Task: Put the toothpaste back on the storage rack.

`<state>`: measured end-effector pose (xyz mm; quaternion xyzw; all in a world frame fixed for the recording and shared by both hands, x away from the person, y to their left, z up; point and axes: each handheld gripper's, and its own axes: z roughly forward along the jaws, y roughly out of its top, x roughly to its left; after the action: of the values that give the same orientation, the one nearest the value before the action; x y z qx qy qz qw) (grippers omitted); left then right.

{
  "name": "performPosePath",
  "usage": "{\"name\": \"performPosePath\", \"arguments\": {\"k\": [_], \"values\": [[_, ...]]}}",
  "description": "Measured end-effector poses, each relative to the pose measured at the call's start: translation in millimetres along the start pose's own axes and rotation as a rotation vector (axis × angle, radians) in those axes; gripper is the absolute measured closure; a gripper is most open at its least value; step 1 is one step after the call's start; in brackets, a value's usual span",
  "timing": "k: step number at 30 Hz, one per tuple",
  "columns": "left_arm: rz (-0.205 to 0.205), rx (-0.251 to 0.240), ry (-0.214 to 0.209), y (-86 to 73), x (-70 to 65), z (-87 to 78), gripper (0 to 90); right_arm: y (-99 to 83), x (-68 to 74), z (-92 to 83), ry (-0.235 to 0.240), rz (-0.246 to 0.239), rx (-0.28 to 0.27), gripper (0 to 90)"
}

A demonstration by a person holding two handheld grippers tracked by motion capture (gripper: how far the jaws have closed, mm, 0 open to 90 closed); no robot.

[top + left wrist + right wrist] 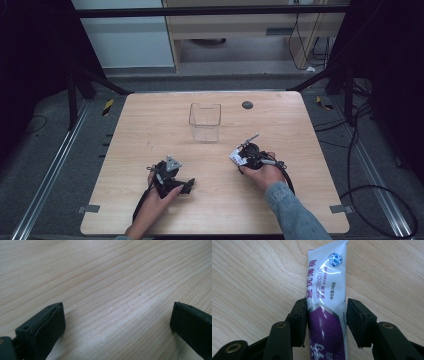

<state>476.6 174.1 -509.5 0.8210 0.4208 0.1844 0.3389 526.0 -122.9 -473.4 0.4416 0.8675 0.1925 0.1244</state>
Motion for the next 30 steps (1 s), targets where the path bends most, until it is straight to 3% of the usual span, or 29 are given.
{"name": "performPosePath", "arguments": {"k": [24,27,30], "values": [[0.000,0.000,0.000,0.0,0.0,0.0,0.0,5.6,-4.5,1.6,0.021,0.001,0.044,55.8],[0.000,0.000,0.000,0.0,0.0,0.0,0.0,8.1,-4.6,-1.6,0.019,-0.001,0.037,67.1],[0.000,0.000,0.000,0.0,0.0,0.0,0.0,10.4,-4.0,-3.4,0.006,-0.015,0.040,68.8]]}}
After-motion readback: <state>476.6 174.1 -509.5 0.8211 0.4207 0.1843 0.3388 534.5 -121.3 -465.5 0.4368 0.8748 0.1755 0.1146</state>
